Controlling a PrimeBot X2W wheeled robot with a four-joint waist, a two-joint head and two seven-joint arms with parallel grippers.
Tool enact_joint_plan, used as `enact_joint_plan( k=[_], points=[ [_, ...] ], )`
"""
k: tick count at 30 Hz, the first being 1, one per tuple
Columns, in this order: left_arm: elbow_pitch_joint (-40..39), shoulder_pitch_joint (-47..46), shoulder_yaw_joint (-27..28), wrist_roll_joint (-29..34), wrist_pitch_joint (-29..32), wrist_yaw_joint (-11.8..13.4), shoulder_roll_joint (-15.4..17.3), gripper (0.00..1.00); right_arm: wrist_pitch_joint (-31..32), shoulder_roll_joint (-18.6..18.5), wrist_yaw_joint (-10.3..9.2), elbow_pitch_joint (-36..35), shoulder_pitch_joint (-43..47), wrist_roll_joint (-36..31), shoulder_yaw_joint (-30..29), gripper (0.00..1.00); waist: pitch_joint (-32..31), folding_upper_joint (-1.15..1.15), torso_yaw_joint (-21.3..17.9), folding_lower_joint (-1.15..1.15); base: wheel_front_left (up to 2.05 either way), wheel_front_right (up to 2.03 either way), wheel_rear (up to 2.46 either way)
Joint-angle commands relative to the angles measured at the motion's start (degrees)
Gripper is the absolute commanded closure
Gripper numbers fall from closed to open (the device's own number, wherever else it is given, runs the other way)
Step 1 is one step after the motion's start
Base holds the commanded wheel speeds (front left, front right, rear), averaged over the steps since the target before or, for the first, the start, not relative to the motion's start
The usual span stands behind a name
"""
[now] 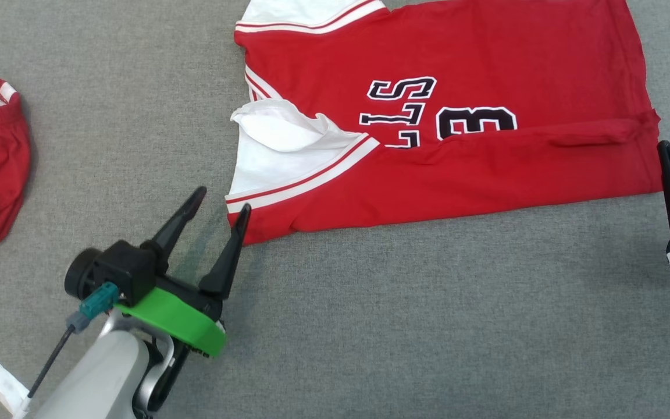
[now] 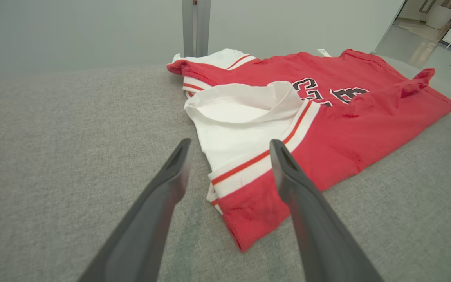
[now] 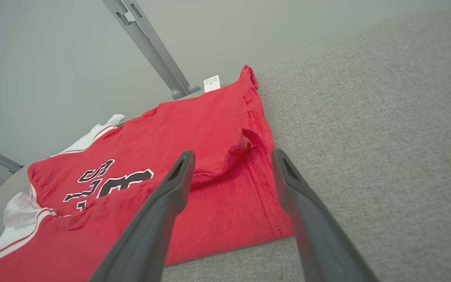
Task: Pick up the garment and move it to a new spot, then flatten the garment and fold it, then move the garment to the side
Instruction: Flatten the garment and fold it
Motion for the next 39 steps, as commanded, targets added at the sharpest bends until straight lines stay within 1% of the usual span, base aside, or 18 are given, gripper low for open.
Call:
enact_joint_plan(
  k=[1, 4, 8, 11, 12, 13, 14, 15, 18, 21, 24, 27, 28, 29, 31, 34, 36, 39],
  points=[
    [0.56, 1.39, 0.04, -1.12, 0.24, 0.03, -0.5, 0.0, -0.93, -0.03, -0.09, 0.32, 0.85, 0.82, 0.51, 0.0, -0.71, 0.0, -0.37, 0.0, 0.0, 0.0, 0.0],
    [2.46, 3.17, -0.01, -3.08, 1.6, 0.75, -1.41, 0.0, -1.85, -0.13, -0.09, 0.81, 1.74, 2.06, 1.86, 0.0, -0.85, 0.0, -0.55, 0.0, 0.0, 0.0, 0.0],
    [6.25, 1.58, -0.13, -4.19, 4.42, 1.15, -1.83, 0.0, -2.22, -0.63, -0.09, 1.41, 1.46, 3.21, 3.5, 0.0, -0.61, 0.0, -0.76, 0.0, 0.0, 0.0, 0.0],
    [7.71, 0.01, -1.69, -4.09, 6.86, -0.28, -1.75, 0.0, -2.38, -1.1, -0.09, 1.94, 0.43, 3.64, 4.56, 0.0, -0.25, 0.0, -1.13, 0.0, 0.0, 0.0, 0.0],
    [7.95, -0.3, -1.94, -4.24, 7.47, -0.67, -1.65, 0.18, -2.46, -1.35, -0.09, 2.2, 0.05, 3.75, 4.77, 0.0, -0.17, 0.0, -1.18, 0.0, 0.0, 0.0, 0.0],
    [8.08, -0.47, -1.94, -4.54, 7.69, -0.9, -1.68, 0.51, -2.59, -1.62, -0.09, 2.48, -0.18, 3.57, 4.99, 0.0, -0.11, 0.0, -1.22, 0.0, 0.0, 0.0, 0.0],
    [8.24, -0.72, -2.28, -4.56, 8.19, -1.2, -1.51, 0.77, -2.49, -1.88, -0.09, 3.34, -0.54, 2.92, 5.16, 0.0, -0.06, 0.0, -1.32, 0.0, 0.0, 0.0, 0.0],
    [8.25, -0.89, -2.69, -4.61, 8.65, -1.48, -1.41, 1.0, -2.42, -2.1, -0.09, 4.24, -0.96, 2.11, 5.18, 0.0, -0.05, 0.0, -1.4, 0.0, 0.0, 0.0, 0.0],
    [7.56, -1.05, -3.67, -4.77, 9.63, -2.23, -0.86, 1.0, -2.23, -1.73, -0.08, 7.5, -3.95, -0.21, 5.77, 0.0, -0.27, 0.0, -1.64, 0.0, 0.0, 0.0, 0.0],
    [6.53, -1.05, -3.73, -4.14, 9.22, -2.22, -0.2, 1.0, -1.42, -1.0, -0.08, 10.85, -6.45, -1.61, 6.34, 0.0, -0.61, 0.0, -1.38, 0.0, 0.0, 0.0, 0.0],
    [5.25, -0.7, -3.38, -4.34, 8.76, -1.73, 0.26, 1.0, 1.23, -0.38, -0.08, 15.29, -8.31, -3.1, 7.1, 0.0, -0.95, 0.0, -0.58, 0.0, 0.0, 0.0, 0.0],
    [4.56, -0.44, -3.32, -4.59, 8.74, -1.78, 0.72, 1.0, 3.83, -0.61, -0.09, 19.52, -9.47, -5.6, 7.91, 0.0, -1.08, 0.0, 0.02, 0.0, 0.0, 0.0, 0.0],
    [4.36, -0.47, -3.33, -4.6, 8.6, -1.8, 0.72, 1.0, 3.62, -0.51, -0.09, 20.35, -9.87, -6.43, 8.21, 0.57, -1.1, 0.0, 0.26, 0.0, 0.0, 0.0, 0.0],
    [4.29, -0.45, -3.34, -4.64, 8.55, -1.82, 0.78, 1.0, 3.56, 0.03, -0.09, 20.9, -9.93, -6.36, 8.37, 1.0, -1.13, 0.0, 0.39, 0.0, 0.0, 0.0, 0.0],
    [4.1, -0.28, -3.37, -4.76, 8.46, -1.78, 0.88, 1.0, 3.36, 0.28, -0.08, 21.49, -9.53, -6.3, 8.72, 1.0, -1.28, 0.0, 0.63, 0.0, 0.0, 0.0, 0.0],
    [3.54, 0.74, -3.23, -5.29, 8.34, -1.51, 1.28, 1.0, 2.52, -0.66, -0.1, 21.24, -8.26, -5.82, 9.02, 1.0, -1.68, 0.0, 0.72, 0.0, 0.0, 0.0, 0.0],
    [2.76, 1.75, -3.11, -5.71, 8.36, -1.33, 1.78, 1.0, 1.76, -1.29, -0.1, 20.2, -7.36, -4.92, 9.15, 1.0, -2.15, 0.0, 0.63, 0.0, 0.0, 0.0, 0.0],
    [0.32, 4.89, -3.03, -6.64, 8.42, -0.78, 3.18, 1.0, 0.69, -3.42, -0.1, 16.25, -3.98, -1.84, 10.65, 1.0, -3.6, 0.0, 0.46, 0.0, 0.0, 0.0, 0.0]
  ],
)
